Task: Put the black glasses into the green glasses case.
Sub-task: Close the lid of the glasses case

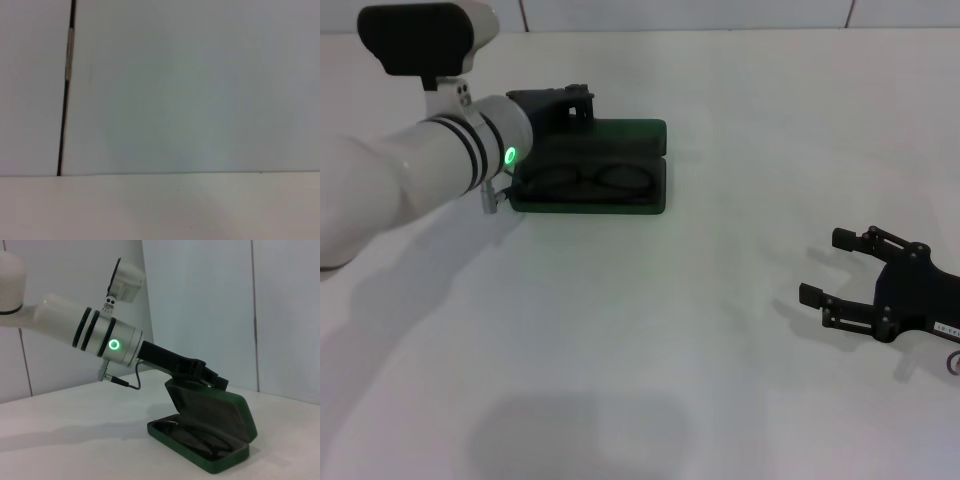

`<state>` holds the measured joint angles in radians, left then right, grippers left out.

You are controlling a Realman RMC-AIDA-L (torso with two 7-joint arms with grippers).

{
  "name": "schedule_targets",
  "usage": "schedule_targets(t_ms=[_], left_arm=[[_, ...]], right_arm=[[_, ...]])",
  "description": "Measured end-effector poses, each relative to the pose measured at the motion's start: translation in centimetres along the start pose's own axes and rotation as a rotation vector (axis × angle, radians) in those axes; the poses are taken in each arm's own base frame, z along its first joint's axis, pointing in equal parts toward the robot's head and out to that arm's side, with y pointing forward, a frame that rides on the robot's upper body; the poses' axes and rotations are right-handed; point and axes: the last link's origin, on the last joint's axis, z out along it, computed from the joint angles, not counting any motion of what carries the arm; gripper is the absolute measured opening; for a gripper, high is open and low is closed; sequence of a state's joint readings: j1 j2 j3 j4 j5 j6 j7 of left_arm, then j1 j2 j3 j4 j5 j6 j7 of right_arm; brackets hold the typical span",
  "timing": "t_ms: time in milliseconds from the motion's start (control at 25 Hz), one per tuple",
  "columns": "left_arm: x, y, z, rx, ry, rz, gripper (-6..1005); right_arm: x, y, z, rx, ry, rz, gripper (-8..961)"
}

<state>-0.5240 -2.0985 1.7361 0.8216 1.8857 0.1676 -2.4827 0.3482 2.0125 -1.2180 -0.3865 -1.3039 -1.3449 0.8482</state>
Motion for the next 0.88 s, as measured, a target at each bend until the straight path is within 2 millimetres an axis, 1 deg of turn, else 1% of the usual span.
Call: schedule_targets(t_ms=[240,880], left_arm=[[-0.7,-0.1,-0.2,0.011,0.0,0.017,38],[-2.3,0.4,-0.6,0.017,0.001,0.07,36]], right_arm=[[0.0,0.0,0.0,0.0,0.0,-0.001,859],[0.0,0.0,0.1,0.001,0.0,0.0,858]])
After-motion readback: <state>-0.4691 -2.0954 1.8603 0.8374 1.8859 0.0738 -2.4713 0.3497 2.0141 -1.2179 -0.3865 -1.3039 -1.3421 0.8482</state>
